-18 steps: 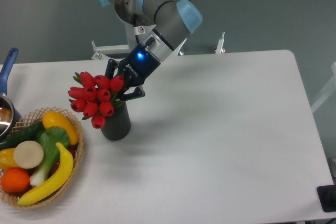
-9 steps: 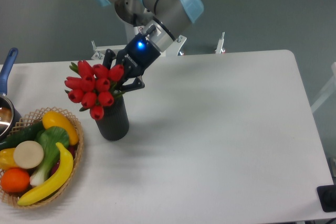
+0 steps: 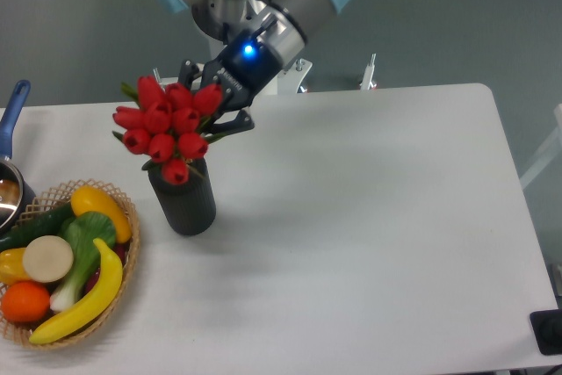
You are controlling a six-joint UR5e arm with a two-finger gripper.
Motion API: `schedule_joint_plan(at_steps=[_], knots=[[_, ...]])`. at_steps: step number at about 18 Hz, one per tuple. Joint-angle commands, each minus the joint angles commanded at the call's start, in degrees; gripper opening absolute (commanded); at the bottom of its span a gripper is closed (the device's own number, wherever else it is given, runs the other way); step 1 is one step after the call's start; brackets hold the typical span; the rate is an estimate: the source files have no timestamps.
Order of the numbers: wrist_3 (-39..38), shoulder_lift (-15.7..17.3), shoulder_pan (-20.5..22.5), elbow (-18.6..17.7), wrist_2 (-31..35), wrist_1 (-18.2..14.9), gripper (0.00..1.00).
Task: Pick up the flowers from the vase
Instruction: 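Lift the gripped tulips straight up out of the black vase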
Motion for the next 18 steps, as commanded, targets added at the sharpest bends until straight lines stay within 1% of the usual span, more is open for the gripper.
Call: schedule_joint_plan(at_steps=[6,10,11,13,15,18], knots=[[-1.7,0.3,1.3,1.6,-1.3,-0.1,0.0],[-3.5,0.4,2.9,3.9,-2.5,-0.2,0.0],[-4.1,0.4,4.3,4.6,-3.2,-0.3,0.0],[-4.6,0.4,5.4,5.8,-4.6,-0.3,0.0],[-4.8,0.4,6.9,6.2,-4.7,-0.3,0.0],[-2.0,-0.3,9.6,7.8,-3.9,0.0,0.0]])
